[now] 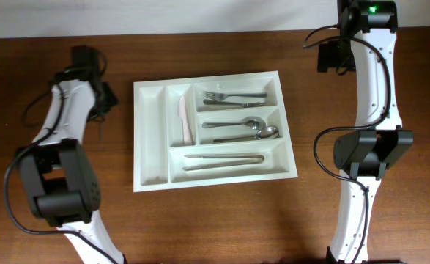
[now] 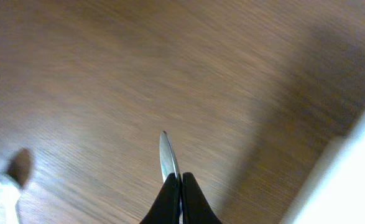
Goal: Pack container
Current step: 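Carry the spoon into the tray's narrow left compartment and release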
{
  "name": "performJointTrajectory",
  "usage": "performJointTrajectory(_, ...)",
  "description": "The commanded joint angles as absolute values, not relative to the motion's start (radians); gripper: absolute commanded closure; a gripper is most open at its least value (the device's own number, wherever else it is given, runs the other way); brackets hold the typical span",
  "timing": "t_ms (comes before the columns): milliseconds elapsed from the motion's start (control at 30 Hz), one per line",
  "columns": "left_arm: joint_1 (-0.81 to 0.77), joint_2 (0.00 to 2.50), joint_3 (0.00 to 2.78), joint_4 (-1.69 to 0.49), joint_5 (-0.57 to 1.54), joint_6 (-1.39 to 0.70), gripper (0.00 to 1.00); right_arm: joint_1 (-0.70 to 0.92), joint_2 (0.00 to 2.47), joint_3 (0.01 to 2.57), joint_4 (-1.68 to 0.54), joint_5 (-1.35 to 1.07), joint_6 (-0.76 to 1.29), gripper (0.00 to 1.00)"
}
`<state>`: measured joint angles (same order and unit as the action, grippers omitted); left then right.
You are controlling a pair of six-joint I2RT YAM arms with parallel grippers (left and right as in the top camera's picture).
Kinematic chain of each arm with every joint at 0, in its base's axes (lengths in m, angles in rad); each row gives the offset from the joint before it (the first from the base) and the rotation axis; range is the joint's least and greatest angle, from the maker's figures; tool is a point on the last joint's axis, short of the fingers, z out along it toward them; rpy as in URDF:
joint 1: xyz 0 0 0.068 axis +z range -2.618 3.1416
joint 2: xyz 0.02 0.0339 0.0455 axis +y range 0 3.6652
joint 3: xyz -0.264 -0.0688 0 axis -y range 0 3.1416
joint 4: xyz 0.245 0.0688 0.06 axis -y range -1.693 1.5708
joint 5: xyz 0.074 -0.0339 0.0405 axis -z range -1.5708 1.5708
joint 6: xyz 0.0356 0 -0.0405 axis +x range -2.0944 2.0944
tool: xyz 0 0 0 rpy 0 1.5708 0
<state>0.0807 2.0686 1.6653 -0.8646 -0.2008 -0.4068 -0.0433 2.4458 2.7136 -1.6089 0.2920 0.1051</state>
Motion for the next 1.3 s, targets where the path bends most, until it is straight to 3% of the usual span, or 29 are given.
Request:
performJointTrajectory(0, 0.006, 2.077, 1.721, -0.888, -0.171, -0.387, 0.98, -0.041, 2.419, 2.73, -1.608, 0.315, 0.117, 0.01)
performJointTrajectory(300, -0.117, 2.082, 1.747, -0.913, -0.157, -0.467, 0.98, -0.041, 2.419, 2.73, -1.608, 0.315, 0.117, 0.01)
performJointTrajectory(833, -0.144, 2.194, 1.726, -0.966, -0.176, -0.643, 0.98, -0.041, 2.419, 2.73, -1.608, 0.315, 0.117, 0.01)
performJointTrajectory(933, -0.149, 2.193, 1.727, -0.954, -0.176, -0.643, 0.79, -0.041, 2.419, 2.73, -1.608, 0.315, 0.117, 0.01)
performJointTrajectory(967, -0.15, 2.193, 1.727, -0.952, -0.176, -0.643, 0.7, -0.041, 2.419, 2.73, -1.608, 0.315, 0.117, 0.01)
performJointTrajectory(1000, -0.15, 2.193, 1.727, -0.952, -0.176, -0.643, 0.54, -0.041, 2.419, 2.73, -1.608, 0.315, 0.117, 0.01)
performJointTrajectory(1067, -0.15, 2.193, 1.727, -0.952, -0.176, -0.641, 0.4, -0.041, 2.419, 2.73, -1.608, 0.315, 0.117, 0.01)
performJointTrajectory(1267, -0.139, 2.193, 1.747, -0.961, -0.179, -0.604, 0.37, -0.041, 2.419, 2.73, -1.608, 0.315, 0.117, 0.01)
